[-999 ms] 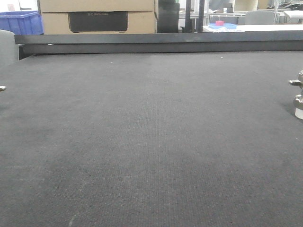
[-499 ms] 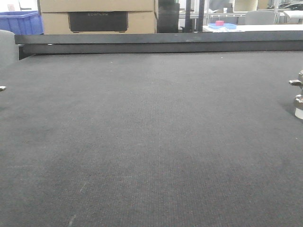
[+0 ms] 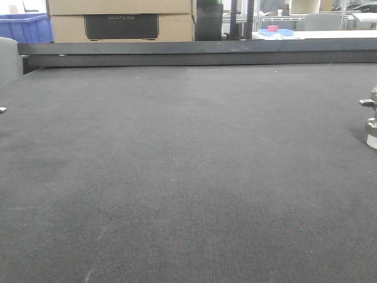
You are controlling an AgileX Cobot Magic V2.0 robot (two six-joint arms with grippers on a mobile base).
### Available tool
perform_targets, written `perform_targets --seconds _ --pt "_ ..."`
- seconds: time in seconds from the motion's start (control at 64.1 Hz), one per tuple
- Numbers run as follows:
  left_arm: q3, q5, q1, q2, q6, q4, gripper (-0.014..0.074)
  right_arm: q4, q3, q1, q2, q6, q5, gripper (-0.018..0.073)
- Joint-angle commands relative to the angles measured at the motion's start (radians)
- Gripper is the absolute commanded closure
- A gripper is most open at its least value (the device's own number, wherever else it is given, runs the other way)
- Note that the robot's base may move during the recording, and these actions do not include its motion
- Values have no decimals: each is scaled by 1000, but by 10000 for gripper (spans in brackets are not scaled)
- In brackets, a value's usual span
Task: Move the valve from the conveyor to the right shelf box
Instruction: 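Move both open grippers down over the two white-capped silver valves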
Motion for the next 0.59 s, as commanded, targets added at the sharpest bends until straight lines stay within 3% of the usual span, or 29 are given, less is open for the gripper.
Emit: perform_targets --seconds 0.0,0.156,0.265,0.375,0.437,0.531,0.577 --pt "-18 -45 3 -5 -2 -12 707 6 -45 -1 -4 -2 -40 722" --pt "-194 81 3 3 -2 -7 707 6 -254 -1 -4 -2 131 710" --pt "-346 252 3 74 -2 32 661 6 -383 -1 29 -2 244 559" --pt "-494 375 3 186 -2 78 488 6 -475 -1 109 -2 297 315" --pt "-579 433 3 266 -2 89 333 6 -510 -1 167 -2 301 164" --pt "-657 471 3 354 -2 78 169 6 -539 -1 250 -2 343 15" --pt "-689 489 1 396 -2 65 96 6 -547 -1 283 -2 355 -12"
